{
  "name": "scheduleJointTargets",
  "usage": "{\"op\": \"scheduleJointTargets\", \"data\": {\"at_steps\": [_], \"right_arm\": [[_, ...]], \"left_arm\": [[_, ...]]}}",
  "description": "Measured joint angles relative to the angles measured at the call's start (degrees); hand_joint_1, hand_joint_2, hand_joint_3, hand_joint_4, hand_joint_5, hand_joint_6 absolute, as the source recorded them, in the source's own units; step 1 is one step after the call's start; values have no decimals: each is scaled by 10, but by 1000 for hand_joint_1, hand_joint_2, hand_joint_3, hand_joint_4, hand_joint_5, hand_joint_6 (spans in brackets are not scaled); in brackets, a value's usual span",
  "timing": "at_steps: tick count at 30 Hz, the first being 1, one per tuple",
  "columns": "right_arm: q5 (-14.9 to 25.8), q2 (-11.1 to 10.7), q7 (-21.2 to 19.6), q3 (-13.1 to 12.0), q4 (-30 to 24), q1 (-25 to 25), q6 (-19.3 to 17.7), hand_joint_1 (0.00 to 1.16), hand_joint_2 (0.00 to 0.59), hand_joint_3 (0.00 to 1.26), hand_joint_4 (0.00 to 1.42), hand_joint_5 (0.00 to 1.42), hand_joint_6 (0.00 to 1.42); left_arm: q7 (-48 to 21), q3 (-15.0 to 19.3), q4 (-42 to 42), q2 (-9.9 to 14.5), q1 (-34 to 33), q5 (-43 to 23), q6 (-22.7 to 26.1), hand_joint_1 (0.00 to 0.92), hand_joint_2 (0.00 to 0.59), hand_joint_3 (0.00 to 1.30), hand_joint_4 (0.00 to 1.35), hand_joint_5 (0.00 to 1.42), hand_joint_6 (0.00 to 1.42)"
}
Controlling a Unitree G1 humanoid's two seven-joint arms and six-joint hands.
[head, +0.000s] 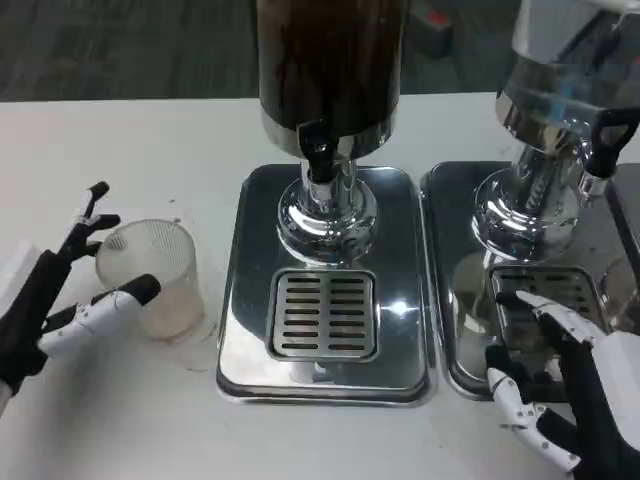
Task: Grasp the cup under the faucet to collect the drink, then remove the cup.
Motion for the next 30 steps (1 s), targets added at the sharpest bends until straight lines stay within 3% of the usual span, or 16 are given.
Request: {"op": "scheduleJointTargets", "data": {"at_steps": [6,17,30], "right_arm": [[3,1,0,0,0,2,0,343,449,293,234,262,357],[5,0,0,0,0,5,0,343,449,301,245,268,360],[6,2,-3,-1,0,7,-6,335,440,303,257,284,365]], "left_arm": [[-37,-8,20,9,-7,-4,0,0,0,0,7,163,101],[-104,-23,49,11,-44,-9,-1,0,0,0,0,130,52],[-109,-36,63,16,-56,-9,0,0,0,0,0,143,49]]}}
